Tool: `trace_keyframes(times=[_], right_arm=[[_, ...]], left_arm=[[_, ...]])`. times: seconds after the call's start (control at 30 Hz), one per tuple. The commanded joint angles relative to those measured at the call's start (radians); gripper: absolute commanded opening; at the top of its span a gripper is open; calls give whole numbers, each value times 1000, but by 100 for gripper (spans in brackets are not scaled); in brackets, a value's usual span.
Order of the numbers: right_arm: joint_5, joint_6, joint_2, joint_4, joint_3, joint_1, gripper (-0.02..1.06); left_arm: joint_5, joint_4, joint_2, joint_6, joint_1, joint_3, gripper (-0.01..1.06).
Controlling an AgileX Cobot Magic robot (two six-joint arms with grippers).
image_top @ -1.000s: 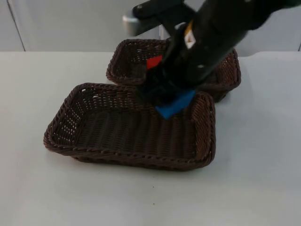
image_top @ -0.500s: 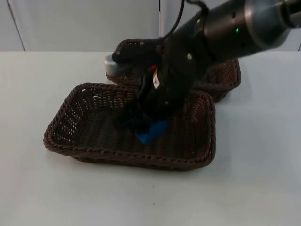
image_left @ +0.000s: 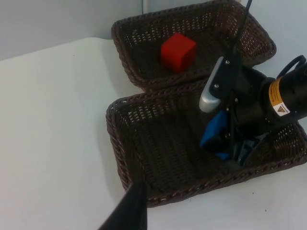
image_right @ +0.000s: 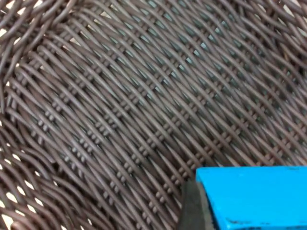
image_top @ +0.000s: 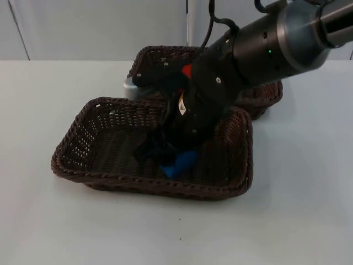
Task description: Pick up one cube with the left hand and place it into the upper basket. Pick up one cube with the right hand and place it into the lower basket.
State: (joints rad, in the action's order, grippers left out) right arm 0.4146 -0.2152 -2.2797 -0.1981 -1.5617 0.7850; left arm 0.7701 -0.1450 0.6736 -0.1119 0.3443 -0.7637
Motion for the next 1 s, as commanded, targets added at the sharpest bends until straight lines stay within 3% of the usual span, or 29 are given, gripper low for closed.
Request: trace_keyframes(times=[0.0, 0.07, 0.2, 0.33, 0.6, 0.97], right_arm=[[0, -2, 2, 3, -8, 7, 55], [0, -12, 9, 3, -10, 7, 69], [10, -12, 32, -1, -12, 7, 77], [50, -10, 86, -1, -12, 7, 77], [236, -8, 265, -6, -12, 7, 77], [307, -6, 398, -6, -12, 7, 77]], left_arm=[[-5, 3, -7, 7, 4, 2, 102], [-4, 3, -7, 7, 4, 2, 102], [-4, 3, -7, 7, 4, 2, 102], [-2, 3, -7, 7, 4, 2, 102], [-2, 6, -7, 7, 4, 2, 102], [1, 30, -7, 7, 4, 2, 102]])
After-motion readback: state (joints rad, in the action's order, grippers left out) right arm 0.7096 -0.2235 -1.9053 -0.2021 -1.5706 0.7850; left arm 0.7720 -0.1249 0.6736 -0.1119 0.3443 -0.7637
